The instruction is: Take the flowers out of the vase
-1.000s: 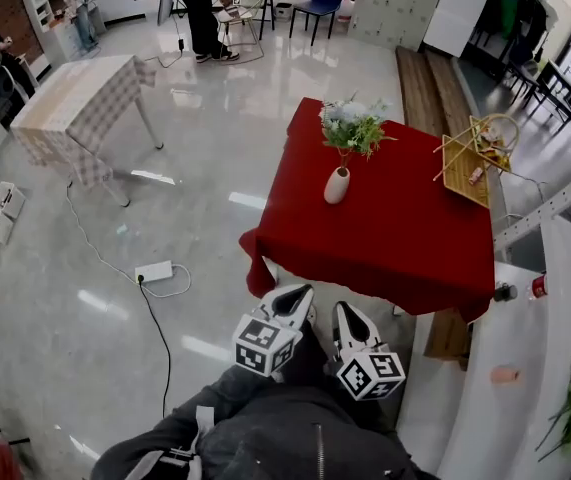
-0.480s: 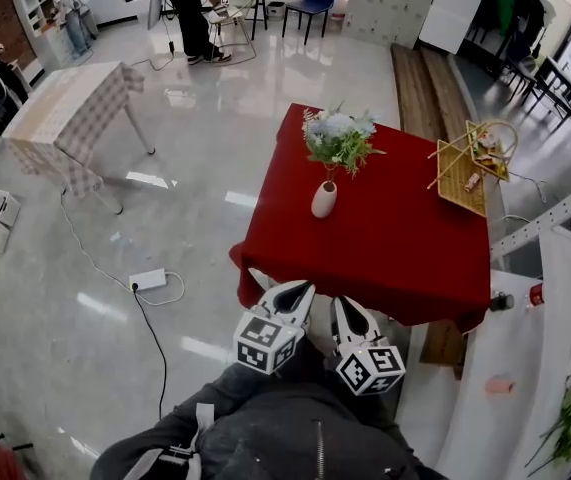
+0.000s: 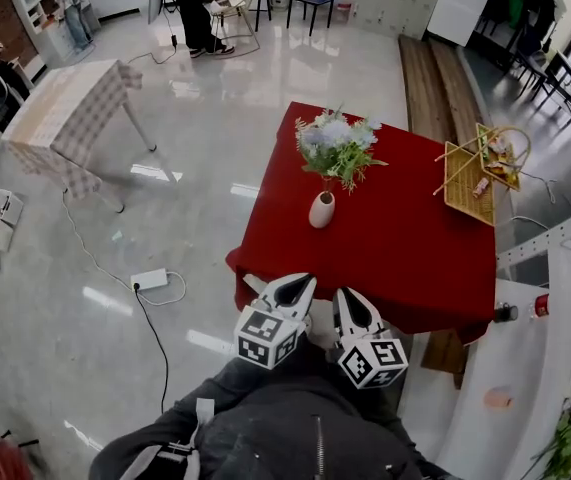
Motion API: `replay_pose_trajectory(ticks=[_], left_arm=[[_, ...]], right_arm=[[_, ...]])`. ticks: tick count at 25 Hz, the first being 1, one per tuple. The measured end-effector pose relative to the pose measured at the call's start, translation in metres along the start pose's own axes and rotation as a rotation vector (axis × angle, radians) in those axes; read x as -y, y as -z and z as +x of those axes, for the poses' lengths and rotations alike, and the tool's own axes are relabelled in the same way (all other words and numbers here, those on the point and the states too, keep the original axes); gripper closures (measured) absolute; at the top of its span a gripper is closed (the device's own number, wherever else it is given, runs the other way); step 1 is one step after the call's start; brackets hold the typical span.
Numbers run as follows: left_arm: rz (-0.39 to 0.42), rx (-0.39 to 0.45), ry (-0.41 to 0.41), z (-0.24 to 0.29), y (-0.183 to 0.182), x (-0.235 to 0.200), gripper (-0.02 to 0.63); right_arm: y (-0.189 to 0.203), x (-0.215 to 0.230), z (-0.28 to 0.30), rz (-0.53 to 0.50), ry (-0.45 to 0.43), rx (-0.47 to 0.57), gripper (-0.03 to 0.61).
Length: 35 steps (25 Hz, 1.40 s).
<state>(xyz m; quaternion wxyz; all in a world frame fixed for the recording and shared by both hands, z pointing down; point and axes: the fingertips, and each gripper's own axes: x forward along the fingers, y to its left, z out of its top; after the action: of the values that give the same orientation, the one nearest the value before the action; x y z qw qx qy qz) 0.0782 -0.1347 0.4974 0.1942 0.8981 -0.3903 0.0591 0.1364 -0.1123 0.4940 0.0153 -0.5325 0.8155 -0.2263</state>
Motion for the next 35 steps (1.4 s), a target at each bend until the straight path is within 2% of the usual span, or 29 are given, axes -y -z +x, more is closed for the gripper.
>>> replay_pose_trajectory(ticks=[8, 17, 21, 28, 35], left_arm=[[0.013, 0.012, -0.015, 0.037, -0.018, -0.021, 0.604], [-0.015, 0.022, -0.081, 0.062, -0.022, -0.057, 0.604], [-0.019, 0.030, -0.080, 0.073, -0.023, -0.065, 0.604], [-0.047, 0.052, -0.105, 0.074, -0.032, -0.082, 0.604], [-0.048, 0.035, -0.057, 0.076, -0.044, -0.095, 0.604]], right_arm=[[-0.025, 0.023, 0.047, -0.018, -0.023, 0.011, 0.565], [-0.035, 0.028, 0.094, -0.045, -0.095, -0.010, 0.564], [-0.036, 0.029, 0.106, -0.045, -0.119, 0.011, 0.563], [-0.049, 0.017, 0.118, -0.078, -0.108, 0.063, 0.563], [-0.057, 0.016, 0.129, -0.055, -0.029, 0.085, 0.563]])
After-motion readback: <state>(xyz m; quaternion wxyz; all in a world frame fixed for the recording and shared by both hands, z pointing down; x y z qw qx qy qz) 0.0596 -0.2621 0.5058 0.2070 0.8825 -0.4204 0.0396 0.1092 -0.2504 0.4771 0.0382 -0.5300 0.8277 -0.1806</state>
